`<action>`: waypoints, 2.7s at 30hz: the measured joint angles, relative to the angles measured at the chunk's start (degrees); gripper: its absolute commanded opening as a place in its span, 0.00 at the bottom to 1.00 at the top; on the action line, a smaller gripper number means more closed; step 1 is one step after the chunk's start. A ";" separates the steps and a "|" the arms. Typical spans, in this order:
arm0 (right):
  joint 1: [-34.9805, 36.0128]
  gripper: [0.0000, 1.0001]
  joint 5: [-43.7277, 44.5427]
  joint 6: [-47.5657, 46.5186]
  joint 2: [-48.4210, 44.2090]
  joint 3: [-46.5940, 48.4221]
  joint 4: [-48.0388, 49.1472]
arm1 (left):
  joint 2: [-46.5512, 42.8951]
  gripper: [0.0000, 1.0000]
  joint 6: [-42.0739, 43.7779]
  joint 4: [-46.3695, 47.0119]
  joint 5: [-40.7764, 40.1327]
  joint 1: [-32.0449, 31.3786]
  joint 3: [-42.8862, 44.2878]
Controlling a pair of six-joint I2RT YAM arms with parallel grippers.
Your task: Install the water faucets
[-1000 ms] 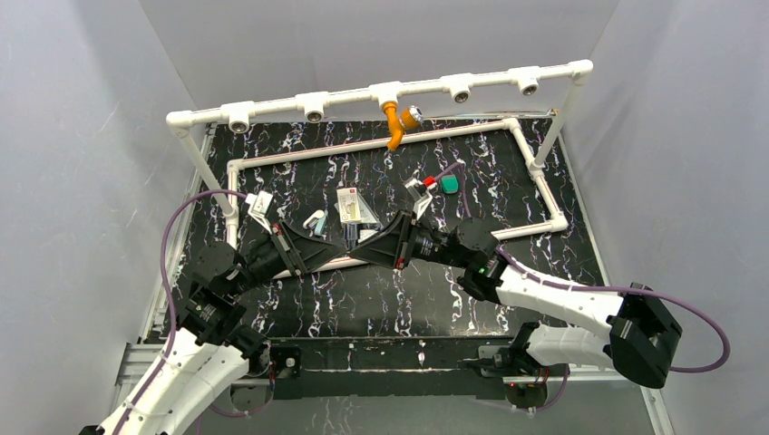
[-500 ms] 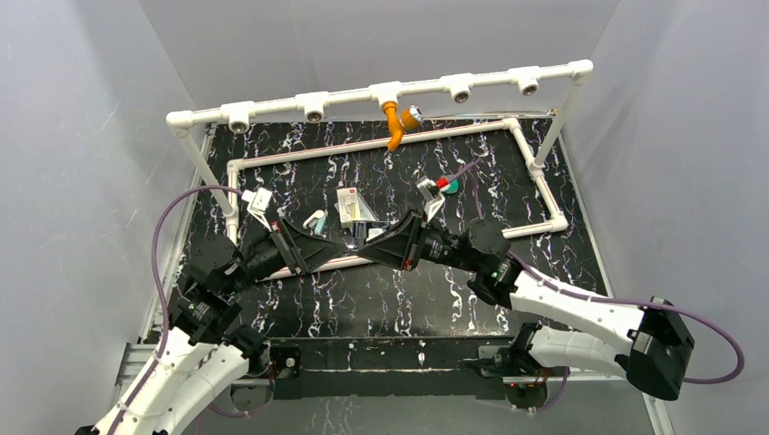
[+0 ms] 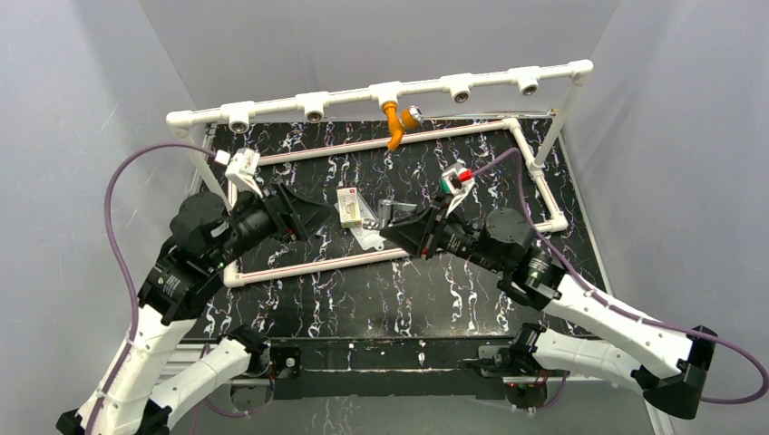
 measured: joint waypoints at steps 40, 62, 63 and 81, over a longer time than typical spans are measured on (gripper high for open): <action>-9.46 0.01 36.41 -40.48 4.22 6.99 -21.00 | 52.87 0.79 41.20 19.17 -28.74 1.40 46.80; -15.93 0.01 26.43 -37.66 1.11 2.69 -14.05 | 67.19 0.79 36.15 23.96 -26.71 12.35 49.29; -15.93 0.01 26.67 -37.59 0.83 2.43 -13.53 | 67.19 0.79 36.41 24.04 -26.99 12.33 48.87; -19.74 0.01 33.73 -43.65 1.51 2.12 -0.76 | 59.56 0.78 38.58 24.90 -30.12 12.33 39.12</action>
